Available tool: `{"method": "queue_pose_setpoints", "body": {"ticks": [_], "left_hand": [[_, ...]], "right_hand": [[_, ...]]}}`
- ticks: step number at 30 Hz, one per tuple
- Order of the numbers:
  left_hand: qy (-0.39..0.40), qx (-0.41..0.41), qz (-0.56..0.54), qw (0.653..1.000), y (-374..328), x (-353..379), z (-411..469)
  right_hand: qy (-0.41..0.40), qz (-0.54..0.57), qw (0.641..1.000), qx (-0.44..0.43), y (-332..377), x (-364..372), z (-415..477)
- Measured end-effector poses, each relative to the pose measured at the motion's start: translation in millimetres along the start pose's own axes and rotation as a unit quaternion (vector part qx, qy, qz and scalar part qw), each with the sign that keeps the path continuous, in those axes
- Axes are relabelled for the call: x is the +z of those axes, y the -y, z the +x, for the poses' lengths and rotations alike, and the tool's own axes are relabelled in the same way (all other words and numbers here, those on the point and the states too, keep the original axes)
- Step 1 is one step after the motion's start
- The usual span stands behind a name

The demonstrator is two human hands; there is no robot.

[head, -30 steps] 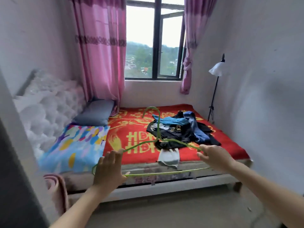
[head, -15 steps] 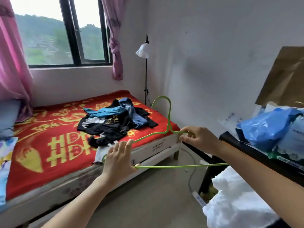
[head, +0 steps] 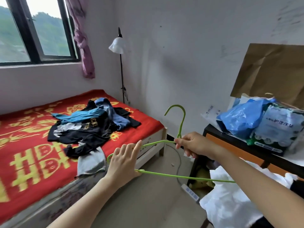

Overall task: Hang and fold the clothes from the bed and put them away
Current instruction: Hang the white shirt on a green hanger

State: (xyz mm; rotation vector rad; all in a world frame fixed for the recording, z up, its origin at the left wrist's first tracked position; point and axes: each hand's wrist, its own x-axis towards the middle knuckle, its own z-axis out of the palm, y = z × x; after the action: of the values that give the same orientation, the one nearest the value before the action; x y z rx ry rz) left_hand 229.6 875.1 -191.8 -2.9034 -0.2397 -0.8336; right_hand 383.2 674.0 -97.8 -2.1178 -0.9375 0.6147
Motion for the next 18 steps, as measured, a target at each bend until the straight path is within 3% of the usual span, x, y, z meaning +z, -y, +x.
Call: {"method": "queue_pose_setpoints", "body": {"ticks": [7, 8, 10, 11, 13, 16, 18], "left_hand": [[-0.009, -0.030, 0.019, 0.999, 90, 8, -27], [0.001, -0.038, 0.019, 0.999, 96, 10, -30], [0.028, -0.064, 0.015, 0.997, 105, 17, -34], [0.042, -0.080, 0.013, 0.996, 109, 21, -34], [0.080, -0.124, -0.011, 0.989, 114, 32, -28], [0.159, -0.198, -0.016, 0.967, 113, 48, -5], [0.174, -0.203, -0.021, 0.963, 108, 68, 20]], "right_hand": [[-0.017, -0.004, 0.999, -0.028, 38, 68, 67], [-0.039, -0.042, 0.998, -0.033, 32, 70, 74], [-0.120, -0.223, 0.967, -0.014, 8, 59, 81], [-0.152, -0.302, 0.941, 0.021, -10, 47, 80], [-0.178, -0.378, 0.893, 0.168, -55, 11, 70], [-0.190, -0.384, 0.813, 0.395, -126, -38, 37], [-0.203, -0.365, 0.775, 0.475, -164, -61, 17]]}}
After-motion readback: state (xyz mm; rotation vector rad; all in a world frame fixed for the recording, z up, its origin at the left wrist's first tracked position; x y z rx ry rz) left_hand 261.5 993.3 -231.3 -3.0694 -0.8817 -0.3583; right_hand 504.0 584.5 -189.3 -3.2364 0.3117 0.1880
